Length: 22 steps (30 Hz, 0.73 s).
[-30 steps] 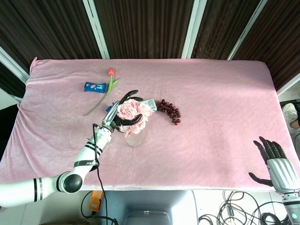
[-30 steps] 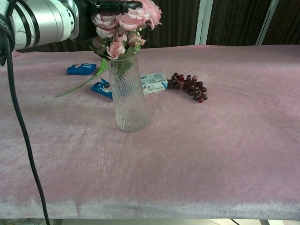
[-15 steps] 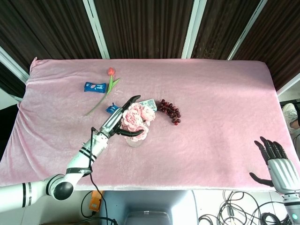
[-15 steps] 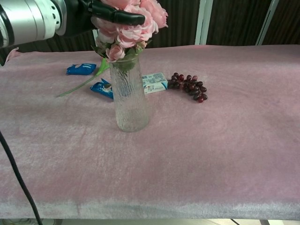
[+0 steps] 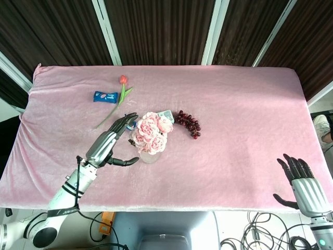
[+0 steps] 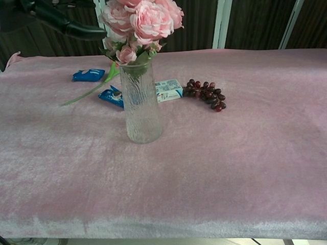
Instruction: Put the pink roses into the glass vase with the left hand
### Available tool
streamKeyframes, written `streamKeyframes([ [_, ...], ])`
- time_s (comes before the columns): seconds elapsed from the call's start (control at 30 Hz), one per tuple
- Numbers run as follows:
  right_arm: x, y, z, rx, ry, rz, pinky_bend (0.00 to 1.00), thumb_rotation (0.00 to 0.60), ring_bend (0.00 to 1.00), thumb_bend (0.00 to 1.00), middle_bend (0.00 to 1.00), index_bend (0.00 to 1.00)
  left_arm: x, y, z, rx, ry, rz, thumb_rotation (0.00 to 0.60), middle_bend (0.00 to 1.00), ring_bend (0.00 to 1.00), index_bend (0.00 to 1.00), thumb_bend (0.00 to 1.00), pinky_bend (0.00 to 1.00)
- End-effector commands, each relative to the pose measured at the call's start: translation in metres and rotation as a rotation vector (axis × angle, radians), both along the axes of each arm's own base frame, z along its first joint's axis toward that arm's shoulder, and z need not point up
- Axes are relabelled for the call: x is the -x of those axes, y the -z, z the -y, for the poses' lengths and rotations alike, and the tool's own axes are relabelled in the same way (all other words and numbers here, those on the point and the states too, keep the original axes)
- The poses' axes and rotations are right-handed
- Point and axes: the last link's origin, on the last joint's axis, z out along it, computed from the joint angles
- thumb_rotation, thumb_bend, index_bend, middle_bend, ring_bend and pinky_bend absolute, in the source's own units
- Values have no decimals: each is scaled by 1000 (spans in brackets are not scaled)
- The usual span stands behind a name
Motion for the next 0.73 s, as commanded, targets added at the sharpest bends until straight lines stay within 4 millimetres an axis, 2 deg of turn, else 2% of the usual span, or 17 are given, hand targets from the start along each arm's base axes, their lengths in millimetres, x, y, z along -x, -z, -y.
streamKeyframes([
  [0.03,0,0,-1,0,-3,-1,0,600,0,297,0,0,64,-22,23,-171,-5,-296,600,0,0,0,219,0],
  [0.17,0,2,-2,7,3,-10,0,600,0,297,0,0,132,-38,48,-360,-82,-562,600,0,0,0,257,0],
  [0.2,0,3,-1,11,5,-14,0,600,0,297,0,0,152,-37,57,-391,-119,-609,600,0,0,0,257,0],
  [0.4,2,12,5,18,27,-48,0,600,0,298,0,0,226,-16,93,-490,-216,-688,600,0,0,0,270,0],
  [0.5,4,15,10,25,48,-64,0,600,0,297,0,0,248,-2,100,-503,-220,-742,600,0,0,0,284,0],
  [0.63,7,16,13,37,68,-74,0,600,0,298,0,0,252,6,98,-456,-220,-724,600,0,0,0,294,0],
  [0.73,8,14,12,44,74,-77,0,600,0,298,0,0,249,6,95,-492,-200,-744,600,0,0,0,294,0],
])
